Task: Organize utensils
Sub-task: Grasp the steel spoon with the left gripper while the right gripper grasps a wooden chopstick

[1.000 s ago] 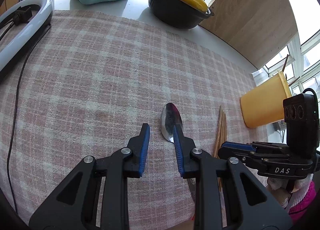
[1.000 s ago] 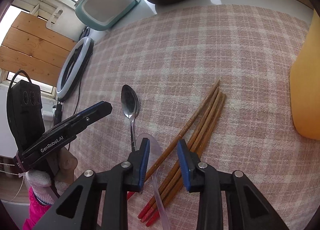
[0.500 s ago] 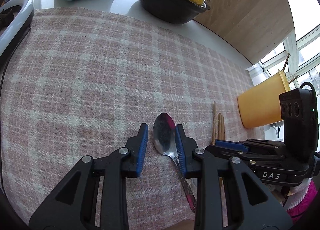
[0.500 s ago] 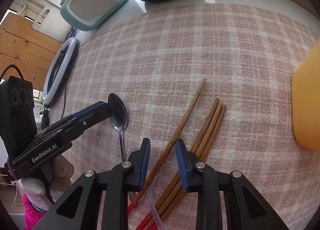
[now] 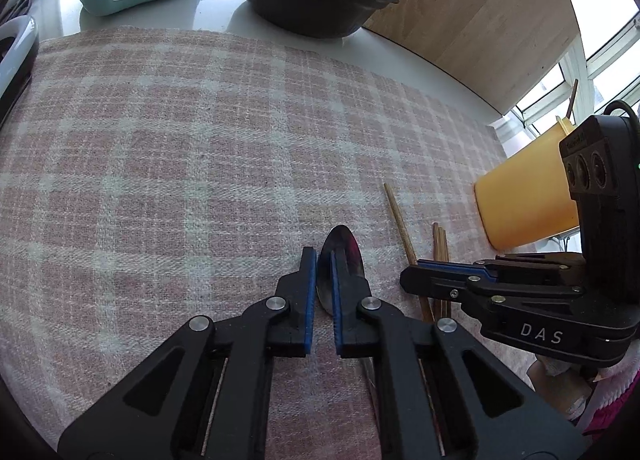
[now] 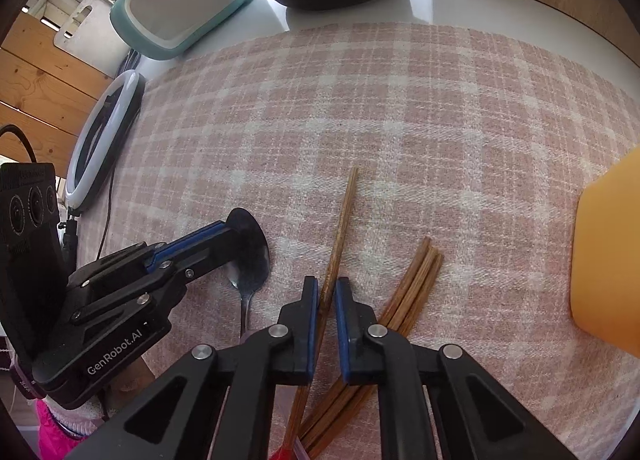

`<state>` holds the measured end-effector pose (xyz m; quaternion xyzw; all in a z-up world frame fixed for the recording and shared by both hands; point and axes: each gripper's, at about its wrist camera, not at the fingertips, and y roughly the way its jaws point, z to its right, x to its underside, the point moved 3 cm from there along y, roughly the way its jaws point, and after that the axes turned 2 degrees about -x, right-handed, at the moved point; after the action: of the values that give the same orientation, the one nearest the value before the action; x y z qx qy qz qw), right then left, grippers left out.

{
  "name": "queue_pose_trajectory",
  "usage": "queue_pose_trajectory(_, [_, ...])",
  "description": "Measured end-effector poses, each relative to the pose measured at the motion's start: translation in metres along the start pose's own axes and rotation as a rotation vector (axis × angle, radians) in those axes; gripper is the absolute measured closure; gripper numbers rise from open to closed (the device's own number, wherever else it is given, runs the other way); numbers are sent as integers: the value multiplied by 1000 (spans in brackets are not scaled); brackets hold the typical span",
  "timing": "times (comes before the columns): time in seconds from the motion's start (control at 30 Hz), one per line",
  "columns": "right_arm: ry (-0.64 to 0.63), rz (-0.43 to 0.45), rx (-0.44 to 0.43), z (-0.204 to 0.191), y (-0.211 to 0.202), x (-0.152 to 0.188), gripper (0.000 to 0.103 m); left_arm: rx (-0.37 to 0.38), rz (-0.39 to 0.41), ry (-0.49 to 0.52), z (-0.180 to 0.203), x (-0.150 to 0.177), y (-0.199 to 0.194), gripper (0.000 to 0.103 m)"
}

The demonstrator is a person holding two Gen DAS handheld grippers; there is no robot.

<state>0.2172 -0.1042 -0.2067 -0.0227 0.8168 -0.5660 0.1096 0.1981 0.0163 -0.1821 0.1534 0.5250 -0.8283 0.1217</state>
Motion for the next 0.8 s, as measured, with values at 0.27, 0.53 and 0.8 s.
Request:
queue_pose_trajectory(0.27, [22,13,-30,5,-2,1,100,2,32,-7,-3,2,-11,103])
queue_pose_trajectory(0.53, [6,14,-23,7,-2,1,100,27,-1,-1,-5,2,-7,103])
queue_pose_trajectory(0.8, [26,20,-36,14,-6,5,100,-27,-11,47,11,2,1,80])
